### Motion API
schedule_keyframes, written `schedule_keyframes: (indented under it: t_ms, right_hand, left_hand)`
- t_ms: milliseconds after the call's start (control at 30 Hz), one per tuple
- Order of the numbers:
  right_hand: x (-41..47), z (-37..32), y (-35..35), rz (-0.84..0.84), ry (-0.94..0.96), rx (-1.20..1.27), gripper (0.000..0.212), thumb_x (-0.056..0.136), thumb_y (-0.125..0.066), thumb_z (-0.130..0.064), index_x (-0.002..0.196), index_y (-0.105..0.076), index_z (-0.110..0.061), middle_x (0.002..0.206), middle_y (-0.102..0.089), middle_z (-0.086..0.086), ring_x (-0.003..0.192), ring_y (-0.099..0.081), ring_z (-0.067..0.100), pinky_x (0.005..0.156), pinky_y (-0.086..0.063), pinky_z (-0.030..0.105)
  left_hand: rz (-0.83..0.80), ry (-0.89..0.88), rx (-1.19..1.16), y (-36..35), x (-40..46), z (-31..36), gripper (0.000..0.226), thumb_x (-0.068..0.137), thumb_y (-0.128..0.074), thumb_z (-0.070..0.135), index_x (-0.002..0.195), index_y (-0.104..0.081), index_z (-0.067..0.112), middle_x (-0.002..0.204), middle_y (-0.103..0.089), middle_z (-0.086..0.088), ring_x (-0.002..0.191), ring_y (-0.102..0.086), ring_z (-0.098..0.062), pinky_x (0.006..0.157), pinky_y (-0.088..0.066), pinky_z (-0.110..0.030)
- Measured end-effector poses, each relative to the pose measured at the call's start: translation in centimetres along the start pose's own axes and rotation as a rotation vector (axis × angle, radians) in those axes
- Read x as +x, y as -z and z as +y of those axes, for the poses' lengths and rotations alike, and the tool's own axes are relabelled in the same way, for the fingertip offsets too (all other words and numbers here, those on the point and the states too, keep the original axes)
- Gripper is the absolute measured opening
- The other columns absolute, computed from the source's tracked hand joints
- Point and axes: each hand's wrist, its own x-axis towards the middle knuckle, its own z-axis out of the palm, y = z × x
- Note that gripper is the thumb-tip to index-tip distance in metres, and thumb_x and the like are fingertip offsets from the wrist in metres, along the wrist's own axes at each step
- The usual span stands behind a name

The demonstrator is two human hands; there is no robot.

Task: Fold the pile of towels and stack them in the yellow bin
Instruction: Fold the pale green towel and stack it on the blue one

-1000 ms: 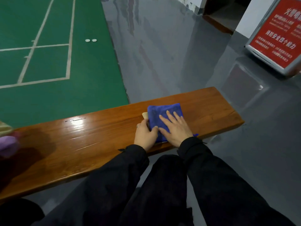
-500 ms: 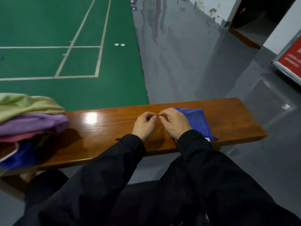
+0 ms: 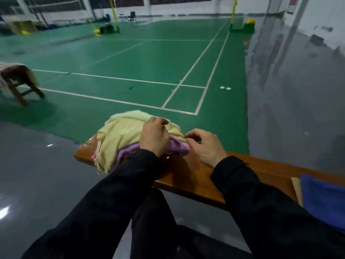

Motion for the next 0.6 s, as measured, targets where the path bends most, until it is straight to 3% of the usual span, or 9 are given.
schedule_keyframes:
  t_ms: [133, 200, 267, 467, 533, 600]
  right_hand:
    - [0.1, -1.5, -2.3, -0.066, 0.055, -0.017, 0.013, 0.094, -0.066, -0.023, 0.103, -0.075, -0.024, 0.105, -0.073, -0.003, 0.098, -0.066, 0.016, 0.090, -0.051, 0.031]
    - [-0.1, -1.2, -2.1, -0.094, 0.050, -0.051, 0.012, 0.095, -0.065, -0.025, 0.104, -0.074, -0.026, 0.106, -0.071, -0.005, 0.099, -0.064, 0.014, 0.090, -0.051, 0.031]
    - [-0.2, -0.6, -1.2, -0.105, 0.036, -0.076, 0.013, 0.096, -0.064, -0.026, 0.104, -0.074, -0.026, 0.105, -0.070, -0.006, 0.098, -0.063, 0.013, 0.089, -0.050, 0.030]
    - [0.0, -0.1, 2.0, 0.031, -0.020, -0.005, 0.014, 0.096, -0.066, -0.023, 0.109, -0.073, -0.025, 0.102, -0.071, -0.012, 0.094, -0.065, 0.004, 0.092, -0.054, 0.027]
    - [0.2, -0.9, 2.9, 0.051, -0.030, 0.137, 0.028, 0.094, -0.071, -0.025, 0.122, -0.067, -0.026, 0.109, -0.070, -0.011, 0.099, -0.065, 0.003, 0.097, -0.055, 0.032]
    - [0.3, -2.2, 3.8, 0.010, -0.011, 0.333, 0.063, 0.089, -0.078, -0.031, 0.144, -0.049, -0.030, 0.129, -0.062, -0.007, 0.117, -0.060, 0.006, 0.103, -0.051, 0.033]
  left_hand:
    - [-0.218, 0.117, 0.331, 1.1, 4.6, -4.1, 0.055, 0.084, -0.059, 0.028, 0.138, -0.055, 0.022, 0.142, -0.054, -0.008, 0.134, -0.042, -0.034, 0.108, -0.036, -0.047]
    - [-0.243, 0.071, 0.427, 0.6, 5.6, -4.7, 0.045, 0.088, -0.056, 0.038, 0.132, -0.061, 0.028, 0.136, -0.059, -0.005, 0.131, -0.045, -0.031, 0.106, -0.033, -0.049]
    - [-0.144, 0.018, 0.444, 0.5, 5.9, -5.0, 0.032, 0.095, -0.051, 0.045, 0.115, -0.070, 0.028, 0.121, -0.066, -0.004, 0.120, -0.053, -0.030, 0.101, -0.034, -0.047]
    - [0.396, -0.161, -0.030, 5.1, 7.3, 0.3, 0.037, 0.102, -0.045, 0.038, 0.099, -0.068, 0.009, 0.094, -0.069, -0.015, 0.087, -0.062, -0.035, 0.078, -0.043, -0.042]
    - [0.428, -0.232, -0.273, 7.9, 8.5, 4.6, 0.032, 0.103, -0.048, 0.036, 0.097, -0.067, 0.010, 0.085, -0.066, -0.007, 0.079, -0.059, -0.026, 0.072, -0.043, -0.037]
    - [0.364, -0.310, -0.477, 10.3, 9.2, 9.4, 0.023, 0.102, -0.051, 0.034, 0.089, -0.063, 0.019, 0.076, -0.057, 0.008, 0.072, -0.051, -0.011, 0.066, -0.040, -0.031]
